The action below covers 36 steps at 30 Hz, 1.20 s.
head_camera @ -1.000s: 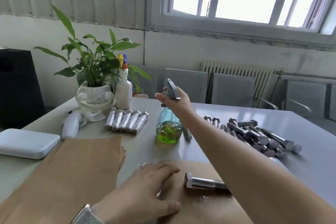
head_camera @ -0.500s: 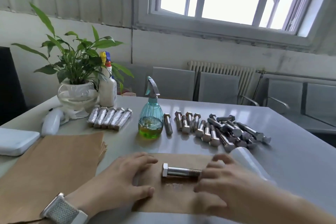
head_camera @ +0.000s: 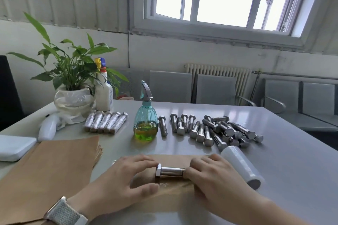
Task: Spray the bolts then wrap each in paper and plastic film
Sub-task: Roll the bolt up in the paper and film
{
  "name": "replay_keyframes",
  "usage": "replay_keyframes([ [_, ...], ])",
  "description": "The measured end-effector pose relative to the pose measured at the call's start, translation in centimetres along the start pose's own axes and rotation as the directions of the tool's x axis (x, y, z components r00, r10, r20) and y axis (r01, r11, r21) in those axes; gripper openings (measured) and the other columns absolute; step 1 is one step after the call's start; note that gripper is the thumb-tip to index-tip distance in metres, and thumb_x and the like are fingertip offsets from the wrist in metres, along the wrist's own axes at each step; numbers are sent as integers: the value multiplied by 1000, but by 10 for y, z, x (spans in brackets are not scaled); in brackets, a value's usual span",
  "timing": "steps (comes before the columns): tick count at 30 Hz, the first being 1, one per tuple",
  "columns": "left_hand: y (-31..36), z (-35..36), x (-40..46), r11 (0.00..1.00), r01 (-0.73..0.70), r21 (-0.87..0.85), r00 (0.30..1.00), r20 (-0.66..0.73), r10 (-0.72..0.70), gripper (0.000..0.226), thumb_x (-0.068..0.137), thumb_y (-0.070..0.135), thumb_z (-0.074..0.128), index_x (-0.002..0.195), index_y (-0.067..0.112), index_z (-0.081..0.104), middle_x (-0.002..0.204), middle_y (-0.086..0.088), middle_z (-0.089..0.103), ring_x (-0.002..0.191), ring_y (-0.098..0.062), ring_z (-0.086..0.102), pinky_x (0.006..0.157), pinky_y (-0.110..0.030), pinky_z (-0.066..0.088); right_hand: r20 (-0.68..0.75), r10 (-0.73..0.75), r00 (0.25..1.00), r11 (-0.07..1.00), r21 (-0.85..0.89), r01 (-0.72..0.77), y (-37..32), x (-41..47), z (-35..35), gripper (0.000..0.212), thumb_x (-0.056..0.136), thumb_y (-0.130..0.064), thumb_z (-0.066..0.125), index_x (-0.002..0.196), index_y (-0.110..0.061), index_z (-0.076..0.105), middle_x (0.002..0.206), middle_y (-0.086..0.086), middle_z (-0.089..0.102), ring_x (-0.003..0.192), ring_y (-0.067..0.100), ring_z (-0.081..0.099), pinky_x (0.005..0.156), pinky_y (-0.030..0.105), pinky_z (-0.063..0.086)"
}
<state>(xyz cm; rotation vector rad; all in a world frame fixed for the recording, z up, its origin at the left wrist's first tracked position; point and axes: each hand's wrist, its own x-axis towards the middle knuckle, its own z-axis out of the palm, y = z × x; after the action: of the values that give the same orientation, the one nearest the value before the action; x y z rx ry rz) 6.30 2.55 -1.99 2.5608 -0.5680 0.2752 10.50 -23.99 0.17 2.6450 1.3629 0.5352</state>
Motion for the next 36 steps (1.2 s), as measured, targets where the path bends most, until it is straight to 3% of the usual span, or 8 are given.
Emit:
replay_keyframes([
  [4, 0, 2, 4, 992, 12, 126, 1000, 4, -13, 87, 60, 98, 40, 133, 51, 46, 127, 47, 32, 118, 26, 21, 101, -1, 8, 73, 51, 996, 994, 96, -58, 6, 15, 2, 13, 87, -35, 52, 98, -30, 57, 104, -9, 60, 94, 18, 60, 76, 32, 40],
  [8, 2, 1, 14, 978, 2, 209, 999, -36, 6, 88, 59, 100, 39, 122, 41, 60, 120, 35, 50, 107, 19, 37, 102, -8, 18, 56, 168, 984, 975, 137, -174, 15, 30, 3, 8, 90, -35, 52, 95, -28, 53, 98, -6, 68, 92, 21, 61, 84, 32, 36],
  [12, 3, -1, 32, 937, 15, 349, 999, -44, 0, 61, 68, 88, 38, 84, 32, 56, 91, 19, 57, 82, 0, 52, 93, -24, 34, 101, 226, 969, 957, 164, -240, 22, 40, 6, 5, 87, -34, 57, 90, -32, 54, 94, -3, 70, 92, 22, 61, 89, 32, 35],
  [17, 9, 2, 48, 900, 90, 427, 995, -83, -60, 45, 67, 76, 35, 78, 34, 47, 80, 18, 52, 73, -4, 44, 78, -25, 29, 89, 295, 951, 925, 221, -307, 22, 42, 13, 4, 85, -34, 58, 86, -32, 55, 94, -7, 72, 90, 18, 62, 88, 31, 32],
  [24, 21, 14, 52, 888, 217, 406, 963, -239, -126, 23, 73, 54, 50, 75, 31, 49, 79, 16, 56, 67, -7, 39, 75, -24, 24, -185, 342, 921, 935, 160, -316, 19, 31, 17, 55, 62, -52, 83, 107, -31, 60, 109, -9, 64, 103, 18, 61, 89, 37, 41],
  [28, 30, 14, 56, 860, 265, 436, 952, -261, -161, 25, 75, 55, 49, 74, 30, 51, 81, 14, 62, 70, -6, 46, 78, -25, 26, -229, 235, 945, 971, 89, -220, 12, 27, 24, 21, 64, -38, 83, 69, -32, 64, 77, -13, 59, 74, 15, 59, 73, 36, 31],
  [32, 33, 12, 61, 823, 307, 477, 943, -266, -198, 30, 77, 58, 50, 76, 29, 58, 84, 11, 68, 73, -10, 48, 80, -28, 29, -65, 268, 961, 927, 288, -240, 15, 26, 28, 9, 88, -40, 64, 88, -35, 72, 87, -14, 60, 86, 11, 61, 79, 33, 26],
  [36, 38, 12, 64, 779, 352, 520, 931, -282, -232, 36, 80, 61, 49, 90, 29, 62, 89, 9, 69, 86, -14, 57, 84, -32, 32, 28, 289, 957, 863, 425, -273, 19, 31, 29, 9, 87, -38, 69, 93, -32, 73, 88, -19, 49, 94, 9, 57, 74, 20, 30],
])
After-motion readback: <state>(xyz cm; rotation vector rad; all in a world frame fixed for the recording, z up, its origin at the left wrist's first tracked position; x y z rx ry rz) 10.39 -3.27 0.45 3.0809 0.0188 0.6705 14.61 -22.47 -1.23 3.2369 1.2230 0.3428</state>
